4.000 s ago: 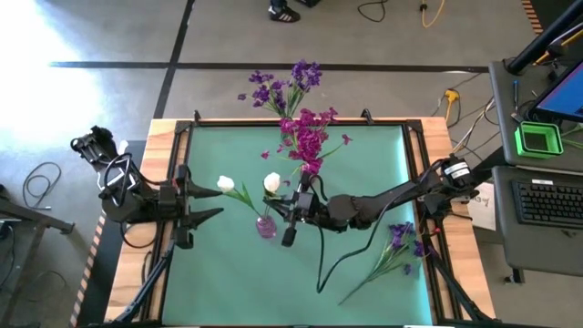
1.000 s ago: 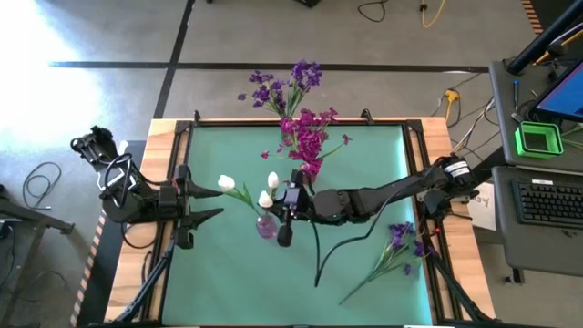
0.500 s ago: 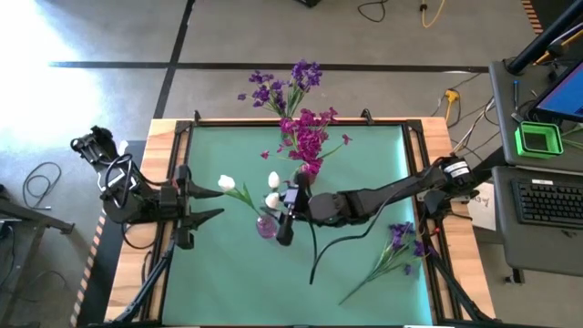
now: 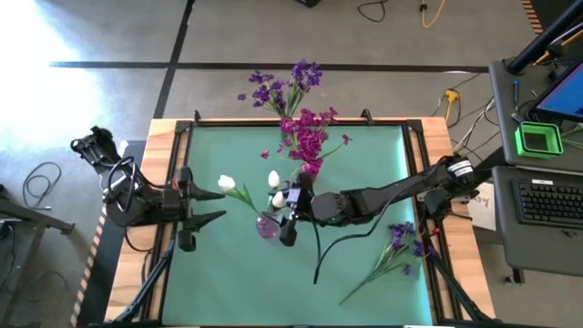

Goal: Sort flowers into vase by color
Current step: Put the white flower into the purple vase, then put the purple flower into the green vase

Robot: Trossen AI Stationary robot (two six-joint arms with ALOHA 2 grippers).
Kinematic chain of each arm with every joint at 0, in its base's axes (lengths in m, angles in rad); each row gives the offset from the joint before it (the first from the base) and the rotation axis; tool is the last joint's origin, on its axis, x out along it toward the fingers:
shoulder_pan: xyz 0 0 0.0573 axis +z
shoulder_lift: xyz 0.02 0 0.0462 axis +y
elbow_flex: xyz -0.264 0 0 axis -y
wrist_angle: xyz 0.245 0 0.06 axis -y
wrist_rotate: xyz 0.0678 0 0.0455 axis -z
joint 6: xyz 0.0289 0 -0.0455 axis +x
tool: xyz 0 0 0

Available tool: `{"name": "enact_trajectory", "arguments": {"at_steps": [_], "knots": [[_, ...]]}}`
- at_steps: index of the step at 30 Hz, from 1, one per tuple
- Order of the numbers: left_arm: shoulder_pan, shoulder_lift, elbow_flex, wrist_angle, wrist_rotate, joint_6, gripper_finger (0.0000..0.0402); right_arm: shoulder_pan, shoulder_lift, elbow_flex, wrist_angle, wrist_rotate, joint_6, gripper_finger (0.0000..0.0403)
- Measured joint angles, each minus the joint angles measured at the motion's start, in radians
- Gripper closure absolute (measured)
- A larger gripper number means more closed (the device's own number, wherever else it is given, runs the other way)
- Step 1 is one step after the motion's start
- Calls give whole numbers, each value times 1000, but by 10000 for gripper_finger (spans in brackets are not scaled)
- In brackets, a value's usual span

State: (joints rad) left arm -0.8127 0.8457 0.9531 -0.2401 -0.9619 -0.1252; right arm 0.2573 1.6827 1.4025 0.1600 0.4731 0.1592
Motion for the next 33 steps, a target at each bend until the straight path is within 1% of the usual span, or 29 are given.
{"name": "enact_trajectory", "arguments": {"at_steps": [5,11,15,20,23,25,27,33], "knots": [[0,1,0,1,0,0,235,0,-41,0,-61,0,6,125],[1,6,0,3,-1,-3,235,0,-93,0,-130,-1,36,115],[3,30,0,7,-1,-24,235,2,-146,0,-191,-1,42,117],[3,88,0,26,-1,-33,235,17,-251,0,-301,-1,92,126],[3,114,0,70,-1,-19,235,35,-311,0,-398,-1,163,133],[3,128,0,102,-1,-12,235,47,-343,0,-477,-2,248,138],[3,138,0,136,0,4,235,61,-368,0,-578,-12,355,143],[3,152,0,172,0,79,235,109,-387,0,-899,-125,742,156]]}}
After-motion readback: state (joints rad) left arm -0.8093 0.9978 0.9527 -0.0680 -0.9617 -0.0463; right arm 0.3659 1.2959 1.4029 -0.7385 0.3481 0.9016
